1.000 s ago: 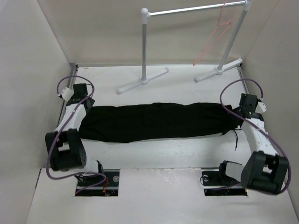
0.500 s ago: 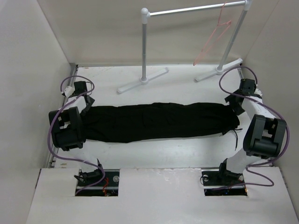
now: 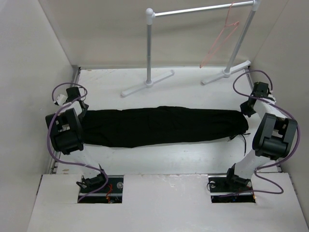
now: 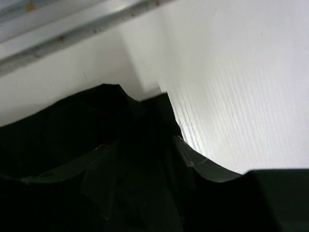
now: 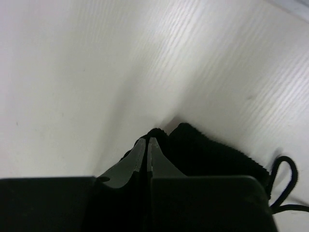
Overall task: Place the trousers on the hanger
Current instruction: Fold the trousers at the center of the board.
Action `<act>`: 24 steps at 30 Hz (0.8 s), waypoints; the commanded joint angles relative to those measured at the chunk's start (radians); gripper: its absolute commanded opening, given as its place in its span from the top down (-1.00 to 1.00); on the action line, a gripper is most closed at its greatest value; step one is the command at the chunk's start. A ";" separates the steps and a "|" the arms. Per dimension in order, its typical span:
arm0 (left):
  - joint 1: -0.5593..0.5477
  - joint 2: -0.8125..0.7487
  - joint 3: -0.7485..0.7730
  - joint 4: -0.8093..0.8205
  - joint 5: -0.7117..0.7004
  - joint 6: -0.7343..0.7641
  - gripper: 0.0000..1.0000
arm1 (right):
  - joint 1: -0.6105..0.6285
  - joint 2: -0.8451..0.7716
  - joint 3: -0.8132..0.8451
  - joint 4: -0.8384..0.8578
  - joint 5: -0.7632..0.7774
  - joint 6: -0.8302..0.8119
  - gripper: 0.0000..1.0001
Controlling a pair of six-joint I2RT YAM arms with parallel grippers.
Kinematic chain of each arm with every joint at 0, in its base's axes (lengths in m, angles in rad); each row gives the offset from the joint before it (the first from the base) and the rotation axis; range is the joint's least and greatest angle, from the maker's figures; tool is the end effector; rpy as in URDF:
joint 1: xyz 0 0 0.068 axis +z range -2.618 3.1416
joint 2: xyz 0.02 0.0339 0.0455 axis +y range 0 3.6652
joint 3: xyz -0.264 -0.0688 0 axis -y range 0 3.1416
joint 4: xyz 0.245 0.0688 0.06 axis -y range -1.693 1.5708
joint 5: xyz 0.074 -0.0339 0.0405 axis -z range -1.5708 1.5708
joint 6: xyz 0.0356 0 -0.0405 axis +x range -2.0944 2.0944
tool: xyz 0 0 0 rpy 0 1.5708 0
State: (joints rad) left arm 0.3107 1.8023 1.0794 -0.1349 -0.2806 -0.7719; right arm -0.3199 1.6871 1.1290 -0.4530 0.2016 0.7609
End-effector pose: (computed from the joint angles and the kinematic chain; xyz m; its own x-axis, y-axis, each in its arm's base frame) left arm 0.3538 0.1240 0.1715 -0.1909 -0.7652 -0.6148 -0.8364 0.4546 -0.3061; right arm 0.3281 -0.1162 0.2046 -0.3005 0.8113 -0.5015 0.8509 0.4656 0.2432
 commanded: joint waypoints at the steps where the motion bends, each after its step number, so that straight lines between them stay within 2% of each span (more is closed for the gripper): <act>1: 0.040 0.012 0.005 0.024 -0.006 -0.009 0.14 | -0.041 -0.024 0.014 0.013 0.038 0.047 0.93; 4: 0.054 0.000 0.022 0.026 0.009 -0.030 0.14 | -0.046 -0.004 0.031 0.013 0.036 0.055 0.92; 6: 0.051 -0.027 0.025 0.032 0.032 -0.056 0.13 | -0.041 -0.016 0.026 0.022 0.027 0.064 0.77; 7: 0.051 -0.046 0.025 0.038 0.044 -0.069 0.08 | -0.040 -0.029 0.020 0.028 0.027 0.066 0.60; 9: 0.028 -0.093 0.027 0.046 0.066 -0.086 -0.06 | -0.035 -0.070 0.002 0.031 0.024 0.063 -0.02; 10: 0.012 -0.124 0.025 0.050 0.066 -0.089 -0.12 | -0.023 -0.096 -0.011 0.031 0.018 0.057 -0.23; 12: -0.021 -0.190 0.010 0.058 0.061 -0.092 -0.23 | -0.012 -0.176 -0.053 0.025 0.042 0.051 -0.47; 15: -0.080 -0.293 -0.030 0.070 0.054 -0.092 -0.26 | -0.015 -0.332 -0.156 0.017 0.096 0.063 -0.62; 19: -0.216 -0.397 -0.119 0.081 0.046 -0.095 -0.27 | -0.046 -0.472 -0.285 -0.025 0.101 0.100 -0.64; 21: -0.294 -0.444 -0.171 0.087 0.046 -0.108 -0.28 | -0.061 -0.515 -0.362 -0.030 0.055 0.115 -0.64; 24: -0.399 -0.500 -0.236 0.104 0.055 -0.122 -0.28 | -0.060 -0.527 -0.445 0.006 -0.023 0.115 -0.77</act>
State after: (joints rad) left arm -0.0246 1.3361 0.9054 -0.0345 -0.2283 -0.8703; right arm -0.3798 1.1519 0.7494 -0.4545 0.2424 0.8543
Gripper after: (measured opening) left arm 0.637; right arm 0.875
